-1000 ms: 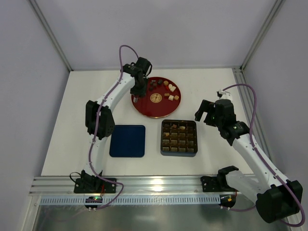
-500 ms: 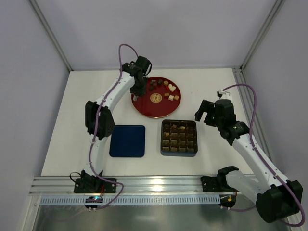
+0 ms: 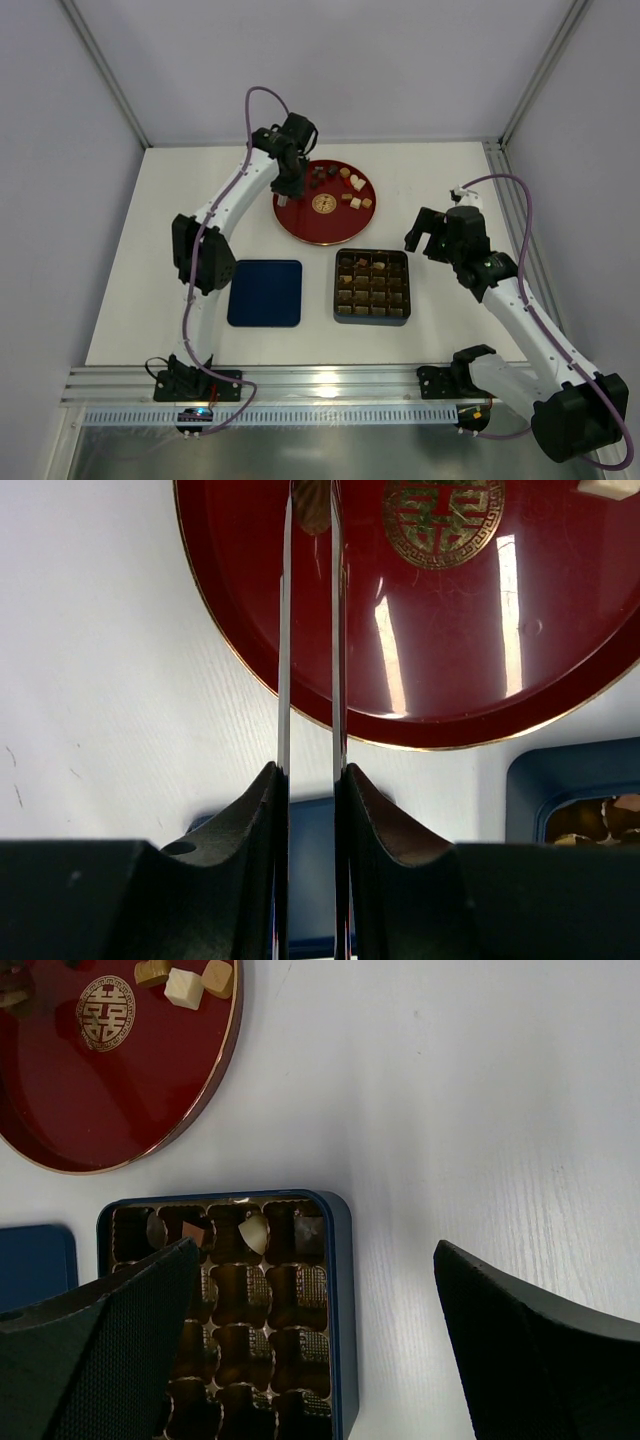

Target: Pack the chocolate

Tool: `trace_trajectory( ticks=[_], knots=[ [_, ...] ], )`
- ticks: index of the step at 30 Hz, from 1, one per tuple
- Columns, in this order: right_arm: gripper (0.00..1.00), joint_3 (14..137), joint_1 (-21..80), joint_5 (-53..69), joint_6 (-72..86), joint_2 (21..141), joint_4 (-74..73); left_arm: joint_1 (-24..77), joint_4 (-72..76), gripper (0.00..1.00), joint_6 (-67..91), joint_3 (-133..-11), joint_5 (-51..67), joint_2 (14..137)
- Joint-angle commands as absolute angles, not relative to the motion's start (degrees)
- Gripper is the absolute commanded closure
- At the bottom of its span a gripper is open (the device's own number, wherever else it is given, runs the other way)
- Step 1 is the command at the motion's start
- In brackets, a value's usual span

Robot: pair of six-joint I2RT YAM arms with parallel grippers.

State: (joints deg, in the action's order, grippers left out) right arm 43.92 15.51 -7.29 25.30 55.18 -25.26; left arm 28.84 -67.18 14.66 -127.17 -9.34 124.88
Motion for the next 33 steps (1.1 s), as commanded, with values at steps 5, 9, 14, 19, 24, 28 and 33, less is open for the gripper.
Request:
trace_trajectory(
  ticks=[5,9,14,19,24,28,33],
  knots=[
    [0.0,45.8,15.2,-6.9,25.2,55.3,-23.1,30.6,-68.6,0.73,14.9,-129.5,-10.9,118.3],
    [0.0,45.7,15.3,-6.8,25.2,55.2,-23.1,31.7,-69.4,0.73,15.0,-129.2,-11.2,116.6],
    [0.0,45.6,15.3,-6.9,25.3,55.3,-22.9,34.6,-70.7,0.73,15.7,-128.1,-12.0,113.8],
    [0.0,45.3,15.4,-6.8,25.6,55.0,-22.6,37.8,-71.0,0.73,17.3,-124.9,-12.6,109.5],
    [0.0,45.2,15.3,-6.9,25.6,54.9,-22.2,42.5,-71.2,0.73,19.2,-121.3,-13.3,105.7],
    [0.0,45.3,15.4,-6.9,25.8,54.8,-22.1,46.7,-71.4,0.73,21.7,-117.6,-14.2,102.4],
    [0.0,45.5,15.3,-6.9,25.9,55.0,-22.0,52.1,-70.2,0.73,25.2,-112.7,-14.9,99.1]
  ],
)
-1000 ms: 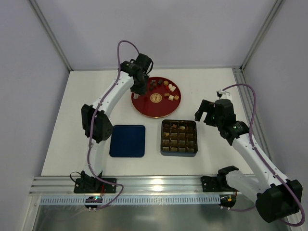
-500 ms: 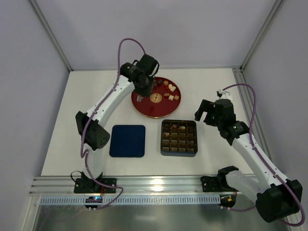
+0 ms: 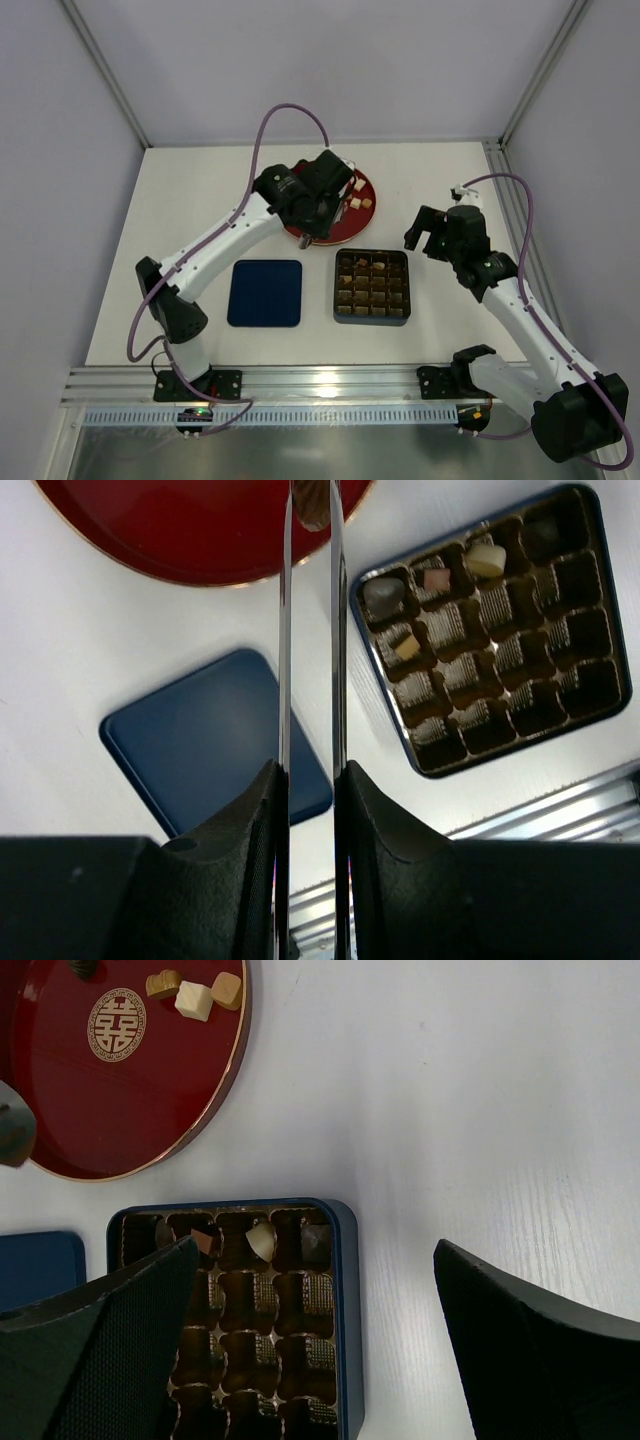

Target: Pack the chocolate

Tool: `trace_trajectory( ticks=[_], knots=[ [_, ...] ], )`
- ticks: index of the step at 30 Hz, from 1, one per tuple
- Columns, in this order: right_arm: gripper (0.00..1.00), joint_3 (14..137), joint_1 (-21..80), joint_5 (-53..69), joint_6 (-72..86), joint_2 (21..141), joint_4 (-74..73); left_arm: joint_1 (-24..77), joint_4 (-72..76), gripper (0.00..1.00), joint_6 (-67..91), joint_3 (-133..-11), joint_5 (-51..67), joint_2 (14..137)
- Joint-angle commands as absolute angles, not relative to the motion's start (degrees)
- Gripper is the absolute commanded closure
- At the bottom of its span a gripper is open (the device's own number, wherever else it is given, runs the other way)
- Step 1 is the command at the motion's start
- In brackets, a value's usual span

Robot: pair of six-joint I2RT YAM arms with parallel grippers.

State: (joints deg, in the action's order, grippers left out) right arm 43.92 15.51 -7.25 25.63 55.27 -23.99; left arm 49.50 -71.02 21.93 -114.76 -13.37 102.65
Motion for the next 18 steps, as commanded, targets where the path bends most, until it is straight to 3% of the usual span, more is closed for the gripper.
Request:
trace_trajectory(
  ticks=[1,18],
  knots=[
    [0.0,45.6,15.4,-6.9,26.0,55.1,-22.0,53.0,-70.1,0.73,25.8,-111.8,-15.0,98.5],
    [0.0,45.6,15.3,-7.4,26.0,54.6,-22.1,66.0,-64.4,0.73,33.1,-100.6,-14.6,96.9]
  ],
)
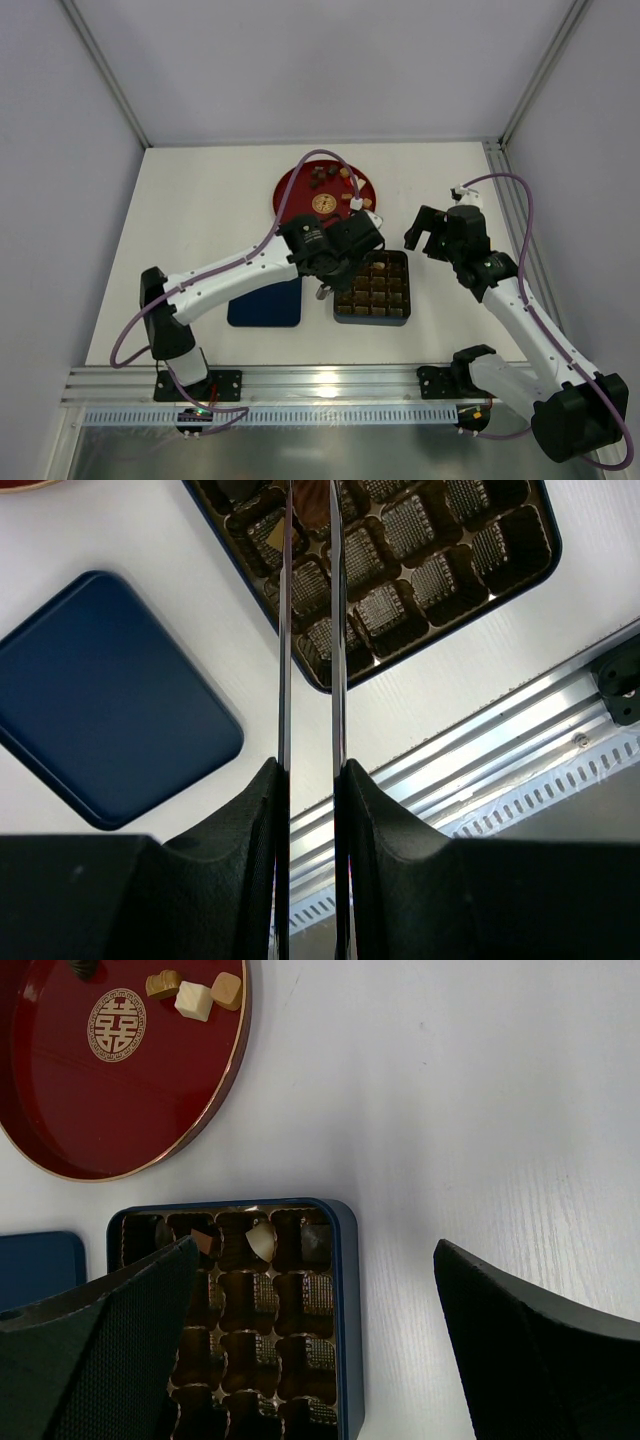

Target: Pack the chocolate

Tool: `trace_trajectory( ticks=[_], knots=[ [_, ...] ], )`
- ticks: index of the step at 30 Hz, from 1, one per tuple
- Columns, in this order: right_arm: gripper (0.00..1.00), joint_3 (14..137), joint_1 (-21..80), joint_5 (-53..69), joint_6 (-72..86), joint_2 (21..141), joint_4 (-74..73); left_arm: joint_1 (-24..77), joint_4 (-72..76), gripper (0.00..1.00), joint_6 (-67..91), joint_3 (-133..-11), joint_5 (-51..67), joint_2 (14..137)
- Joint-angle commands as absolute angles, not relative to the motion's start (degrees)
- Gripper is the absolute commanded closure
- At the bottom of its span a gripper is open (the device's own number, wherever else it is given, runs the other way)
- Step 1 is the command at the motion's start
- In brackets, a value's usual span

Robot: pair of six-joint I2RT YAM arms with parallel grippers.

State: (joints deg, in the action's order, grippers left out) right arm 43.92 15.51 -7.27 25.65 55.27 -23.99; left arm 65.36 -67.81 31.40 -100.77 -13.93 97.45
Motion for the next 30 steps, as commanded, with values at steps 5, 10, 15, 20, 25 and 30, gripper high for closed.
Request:
trace_trajectory(
  ticks=[5,10,15,20,25,30],
  knots=[
    [0.0,45.6,15.4,-7.7,25.8,54.4,-22.5,66.7,-63.9,0.73,33.0,-100.4,-14.2,98.5],
    [0.0,45.4,15.4,-7.6,25.8,54.4,-22.5,66.7,-63.2,0.72,33.0,-99.8,-13.5,99.1],
    [0.0,45.4,15.4,-7.6,25.8,54.4,-22.4,67.1,-62.9,0.72,33.3,-98.5,-13.4,98.8],
    [0.0,45.3,15.3,-7.4,25.9,54.5,-22.2,67.1,-62.6,0.7,33.5,-97.6,-13.4,98.5],
    [0.0,45.2,15.4,-7.4,25.9,54.6,-22.2,67.1,-62.1,0.7,33.6,-97.0,-13.4,98.5],
    [0.0,45.1,15.3,-7.4,26.0,54.4,-22.2,67.1,-62.0,0.67,33.4,-97.4,-13.4,98.8]
  ],
)
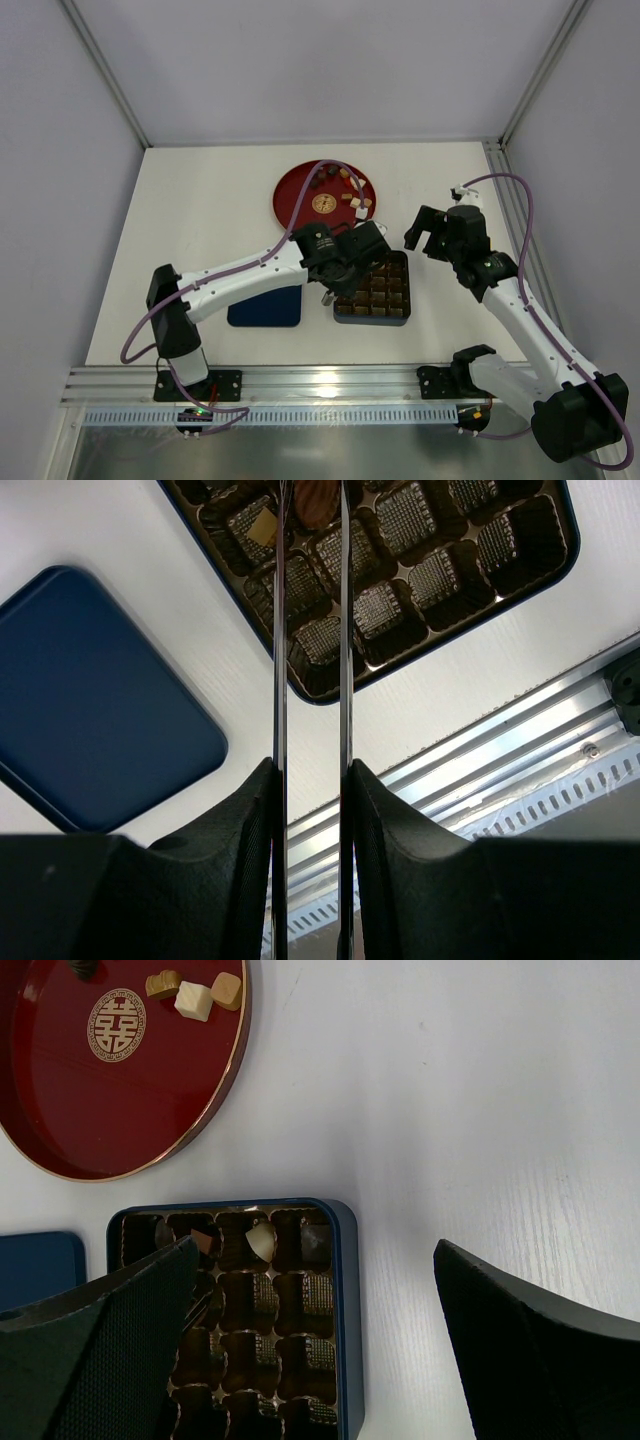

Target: Pack the chocolate

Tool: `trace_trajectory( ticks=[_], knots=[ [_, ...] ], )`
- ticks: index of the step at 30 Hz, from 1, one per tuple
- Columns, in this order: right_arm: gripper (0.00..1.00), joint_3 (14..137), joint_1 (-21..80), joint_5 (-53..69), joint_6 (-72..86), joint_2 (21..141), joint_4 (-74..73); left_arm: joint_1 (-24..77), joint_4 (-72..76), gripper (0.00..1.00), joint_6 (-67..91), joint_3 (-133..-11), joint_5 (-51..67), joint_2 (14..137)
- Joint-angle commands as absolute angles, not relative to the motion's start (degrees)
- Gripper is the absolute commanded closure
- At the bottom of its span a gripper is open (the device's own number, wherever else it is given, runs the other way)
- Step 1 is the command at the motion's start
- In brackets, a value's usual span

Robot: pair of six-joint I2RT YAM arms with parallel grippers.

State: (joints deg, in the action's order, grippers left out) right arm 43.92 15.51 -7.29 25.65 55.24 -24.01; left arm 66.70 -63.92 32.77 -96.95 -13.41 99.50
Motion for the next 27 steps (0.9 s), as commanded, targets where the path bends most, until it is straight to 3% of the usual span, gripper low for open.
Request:
trace_trajectory(
  ticks=[1,27],
  knots=[
    [0.0,45.1,15.4,-7.5,26.0,54.4,-22.2,67.1,-62.0,0.67,33.4,-97.4,-13.4,98.9],
    [0.0,44.7,15.3,-7.4,26.3,54.7,-21.7,67.1,-62.5,0.66,32.9,-98.0,-13.6,99.1]
  ],
)
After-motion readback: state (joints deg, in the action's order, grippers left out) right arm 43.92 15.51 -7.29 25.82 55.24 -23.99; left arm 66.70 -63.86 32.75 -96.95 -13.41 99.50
